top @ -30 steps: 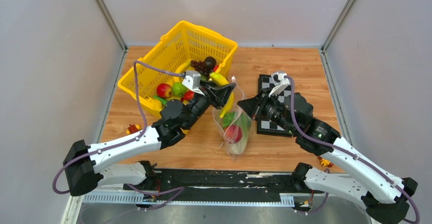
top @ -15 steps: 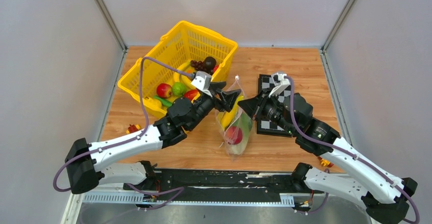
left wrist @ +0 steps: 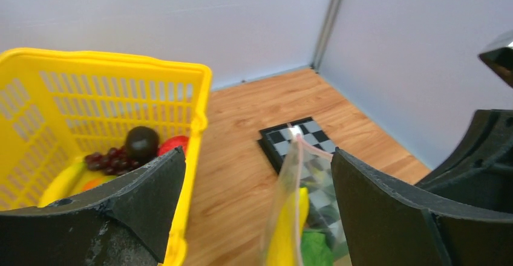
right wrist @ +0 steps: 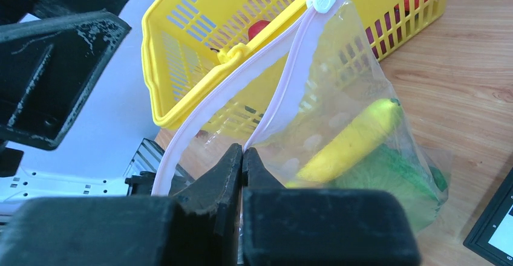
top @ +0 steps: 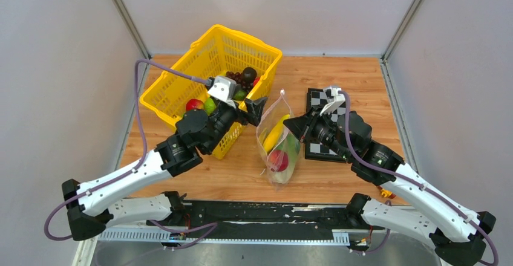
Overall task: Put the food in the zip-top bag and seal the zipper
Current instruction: Pick up the fake fruit from the bin.
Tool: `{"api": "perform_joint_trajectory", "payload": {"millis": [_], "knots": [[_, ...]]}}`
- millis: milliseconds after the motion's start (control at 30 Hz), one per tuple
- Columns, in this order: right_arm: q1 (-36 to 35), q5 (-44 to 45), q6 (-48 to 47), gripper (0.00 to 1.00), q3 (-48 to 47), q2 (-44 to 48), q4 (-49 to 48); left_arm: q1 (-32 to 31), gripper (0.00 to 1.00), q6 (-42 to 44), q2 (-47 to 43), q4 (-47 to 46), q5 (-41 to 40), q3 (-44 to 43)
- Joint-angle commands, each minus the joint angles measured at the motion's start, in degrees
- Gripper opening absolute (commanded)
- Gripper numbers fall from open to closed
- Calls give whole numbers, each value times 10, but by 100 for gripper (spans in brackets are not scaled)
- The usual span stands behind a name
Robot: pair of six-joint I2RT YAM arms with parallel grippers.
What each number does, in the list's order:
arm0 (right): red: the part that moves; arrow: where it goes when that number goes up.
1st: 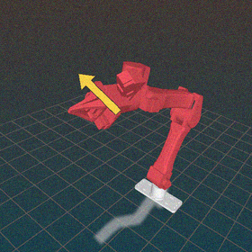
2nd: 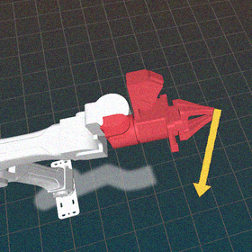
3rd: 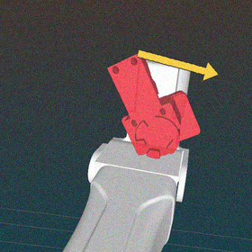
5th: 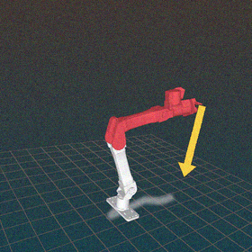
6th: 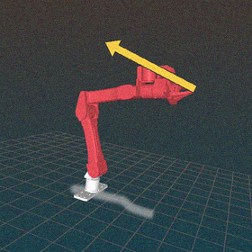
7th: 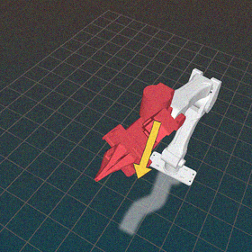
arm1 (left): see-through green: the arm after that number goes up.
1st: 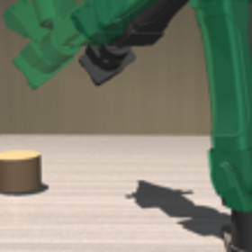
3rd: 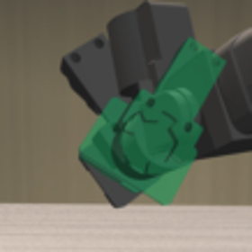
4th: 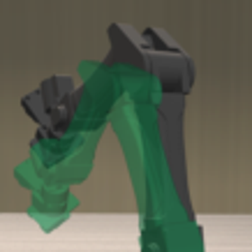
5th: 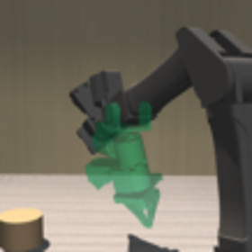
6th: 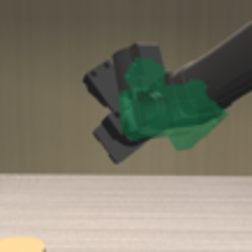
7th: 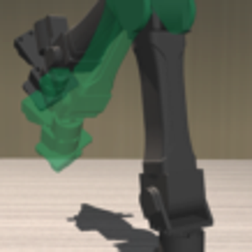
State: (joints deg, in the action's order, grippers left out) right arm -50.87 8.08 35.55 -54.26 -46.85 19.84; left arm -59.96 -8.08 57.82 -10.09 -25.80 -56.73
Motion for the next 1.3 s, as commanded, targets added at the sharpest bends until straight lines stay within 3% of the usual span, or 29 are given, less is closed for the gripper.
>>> {"api": "perform_joint_trajectory", "payload": {"millis": [0, 433, 667, 933, 1267], "knots": [[-1, 10, 0, 0, 1, 6, -24, 31, 97, 44, -29, 97, -57, -26], [-1, 7, 0, 0, 1, 6, -24, 262, 100, -121, 8, 310, 75, -69], [-1, 13, -3, 0, 2, 15, -20, 393, 100, -181, 69, 358, 118, -68], [-1, 14, -4, 0, 2, 20, -18, 428, 100, -199, 171, 376, -57, -77], [-1, 17, -7, 0, -4, 23, -10, 480, 100, -259, 290, 406, -72, -107]]}}
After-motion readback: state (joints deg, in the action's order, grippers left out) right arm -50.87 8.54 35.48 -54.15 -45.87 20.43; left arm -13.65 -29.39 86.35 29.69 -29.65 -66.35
